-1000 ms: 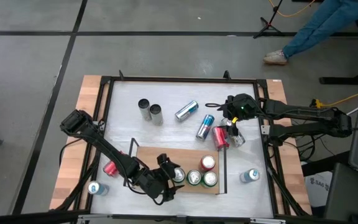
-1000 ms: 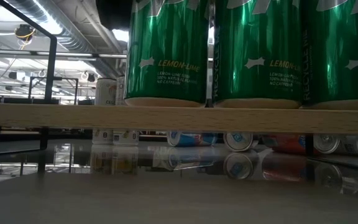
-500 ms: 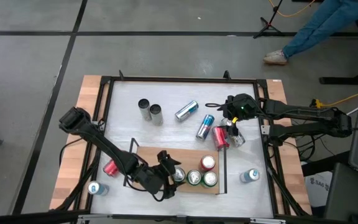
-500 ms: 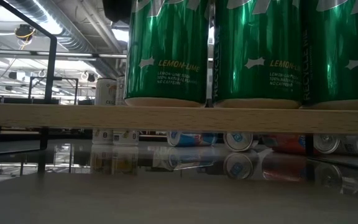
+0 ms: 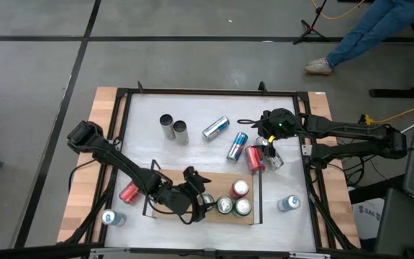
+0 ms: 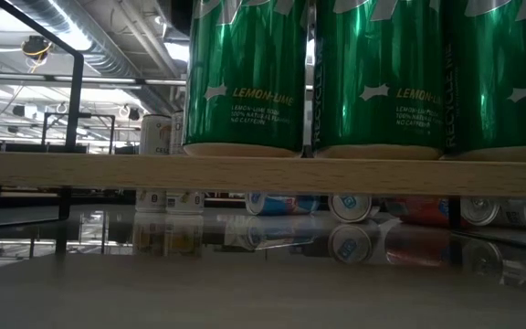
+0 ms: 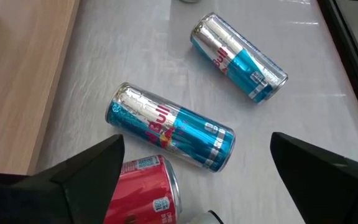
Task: Place canned beverage on shelf
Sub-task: Put the blue soda can on the shelf
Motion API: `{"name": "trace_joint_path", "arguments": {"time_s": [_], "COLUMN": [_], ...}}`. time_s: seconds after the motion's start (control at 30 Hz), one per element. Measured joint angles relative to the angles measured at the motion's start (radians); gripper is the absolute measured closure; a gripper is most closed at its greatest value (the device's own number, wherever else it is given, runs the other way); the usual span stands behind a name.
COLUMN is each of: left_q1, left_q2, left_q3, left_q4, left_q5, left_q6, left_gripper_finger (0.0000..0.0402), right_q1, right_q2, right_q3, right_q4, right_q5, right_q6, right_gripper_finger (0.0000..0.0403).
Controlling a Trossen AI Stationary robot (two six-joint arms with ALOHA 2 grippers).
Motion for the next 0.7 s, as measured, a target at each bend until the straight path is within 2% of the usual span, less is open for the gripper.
{"name": "trace_joint_path", "arguments": {"time_s": [0.33,0.5,0.7], "left_q1": [0.131,0.23,0.376], "left_q2": [0.0,0.0,0.0], "left_q3": [0.0,0.0,0.0], "left_q4": [0.0,0.0,0.0], "left_q5": [0.0,0.007,0.185], "left_q6": [0.005,0.068,0.078], "left_gripper_finger": [0.0021,0.0021,0.0021], "right_q1": [0.0,0.0,0.0], "right_q2": [0.0,0.0,0.0], "right_q3": [0.0,0.0,0.0], "right_q4": [0.0,0.001,0.001], "right_q5": [0.0,0.0,0.0], "right_q6": [0.0,0.0,0.0], "right_gripper_finger": [0.0008,0.0008,0.0008]}}
